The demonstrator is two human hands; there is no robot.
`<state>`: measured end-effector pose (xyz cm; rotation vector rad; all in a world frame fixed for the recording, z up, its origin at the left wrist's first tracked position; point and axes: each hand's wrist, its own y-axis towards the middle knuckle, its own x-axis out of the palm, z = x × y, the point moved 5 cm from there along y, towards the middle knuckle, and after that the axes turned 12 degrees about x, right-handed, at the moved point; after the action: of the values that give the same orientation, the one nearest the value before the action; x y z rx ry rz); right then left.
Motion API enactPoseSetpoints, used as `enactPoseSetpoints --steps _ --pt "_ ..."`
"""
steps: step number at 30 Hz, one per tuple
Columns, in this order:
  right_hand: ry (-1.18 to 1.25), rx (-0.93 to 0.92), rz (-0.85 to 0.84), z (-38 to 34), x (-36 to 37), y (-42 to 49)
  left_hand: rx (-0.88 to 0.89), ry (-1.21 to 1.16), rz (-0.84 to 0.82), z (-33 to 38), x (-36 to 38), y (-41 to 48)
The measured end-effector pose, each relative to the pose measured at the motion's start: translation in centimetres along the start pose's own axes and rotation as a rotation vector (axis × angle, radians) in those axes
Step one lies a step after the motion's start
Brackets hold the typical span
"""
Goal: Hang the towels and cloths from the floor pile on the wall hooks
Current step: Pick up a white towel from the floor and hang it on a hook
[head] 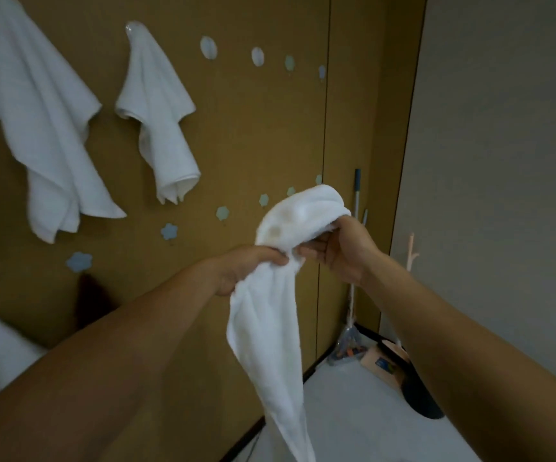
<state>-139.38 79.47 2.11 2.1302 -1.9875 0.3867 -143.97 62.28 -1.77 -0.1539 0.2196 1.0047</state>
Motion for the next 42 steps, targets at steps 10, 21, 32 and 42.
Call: enactPoseSetpoints --steps 10,21,32,42 --pt "-0.554 0.323 -0.287 11.3 5.5 0.9 0.108 -0.406 0.207 4.2 -6.7 -1.4" --pt "-0.173 0.290 0.141 12.3 8.8 4.5 -0.097 -0.157 0.075 -5.5 -7.4 -5.3" --pt "0.062 0.411 0.028 13.2 4.6 5.9 -0.089 -0.151 0.468 -8.1 -10.9 -5.6" --pt "0.219 0.308 -0.390 9.8 0.1 7.8 -0.006 -0.469 0.454 -4.2 -11.5 -3.5"
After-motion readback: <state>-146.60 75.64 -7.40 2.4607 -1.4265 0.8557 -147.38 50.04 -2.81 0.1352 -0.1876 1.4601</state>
